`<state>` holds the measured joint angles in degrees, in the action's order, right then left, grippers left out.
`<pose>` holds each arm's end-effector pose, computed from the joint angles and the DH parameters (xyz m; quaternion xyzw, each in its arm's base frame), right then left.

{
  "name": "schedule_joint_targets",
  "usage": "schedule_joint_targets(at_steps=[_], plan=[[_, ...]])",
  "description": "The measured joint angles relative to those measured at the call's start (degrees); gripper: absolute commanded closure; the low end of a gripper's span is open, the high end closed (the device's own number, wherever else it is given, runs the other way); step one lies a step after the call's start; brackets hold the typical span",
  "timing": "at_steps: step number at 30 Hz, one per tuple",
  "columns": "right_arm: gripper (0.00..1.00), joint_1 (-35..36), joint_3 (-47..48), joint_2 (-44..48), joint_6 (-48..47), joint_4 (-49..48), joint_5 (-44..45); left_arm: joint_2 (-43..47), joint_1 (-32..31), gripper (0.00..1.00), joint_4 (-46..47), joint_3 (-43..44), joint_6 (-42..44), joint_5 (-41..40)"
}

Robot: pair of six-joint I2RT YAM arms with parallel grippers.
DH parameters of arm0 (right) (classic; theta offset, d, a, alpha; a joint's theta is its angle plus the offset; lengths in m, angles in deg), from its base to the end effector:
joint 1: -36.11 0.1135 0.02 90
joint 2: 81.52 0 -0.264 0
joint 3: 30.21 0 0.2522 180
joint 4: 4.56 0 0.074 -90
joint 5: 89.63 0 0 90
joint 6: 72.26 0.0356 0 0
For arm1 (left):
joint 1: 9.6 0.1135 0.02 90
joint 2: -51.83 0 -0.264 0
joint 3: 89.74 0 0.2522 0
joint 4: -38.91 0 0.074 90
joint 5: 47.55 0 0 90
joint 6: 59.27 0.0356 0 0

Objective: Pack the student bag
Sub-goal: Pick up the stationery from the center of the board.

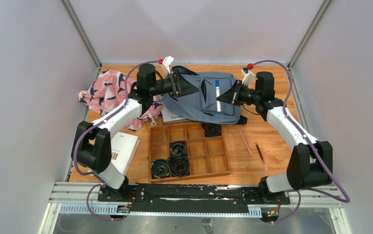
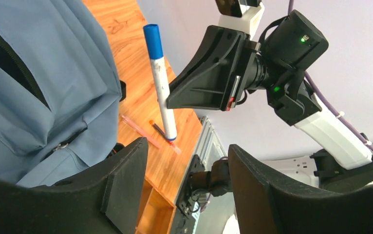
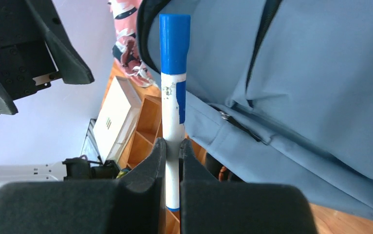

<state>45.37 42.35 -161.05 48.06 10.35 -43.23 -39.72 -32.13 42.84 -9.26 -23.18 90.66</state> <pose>0.3069 0.0749 0.3053 -0.0639 0.7943 0.4656 0.3851 0.3331 -0.1669 0.3168 0.0751 0.7320 -0.6143 0.2851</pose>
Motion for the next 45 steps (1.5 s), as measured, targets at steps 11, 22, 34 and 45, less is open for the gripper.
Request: schedule_joint_targets(at_steps=[11,22,34,45], plan=[[1.00,5.31,0.35,-3.54,1.33,-5.05,-5.84,-4.48,-2.01,0.35,2.10,0.04,-3.72,-2.34],[1.00,8.68,5.07,-6.34,0.66,-5.95,-9.38,-4.85,-3.93,0.59,2.27,-0.15,-4.76,-7.43],[0.45,8.63,7.04,-8.35,-1.70,-1.81,-7.19,-7.54,-3.82,1.00,1.75,0.74,-5.88,-8.59],[0.44,1.33,6.71,0.76,-3.80,10.49,16.20,-14.78,-1.27,1.00,-24.57,19.74,7.23,-22.99]])
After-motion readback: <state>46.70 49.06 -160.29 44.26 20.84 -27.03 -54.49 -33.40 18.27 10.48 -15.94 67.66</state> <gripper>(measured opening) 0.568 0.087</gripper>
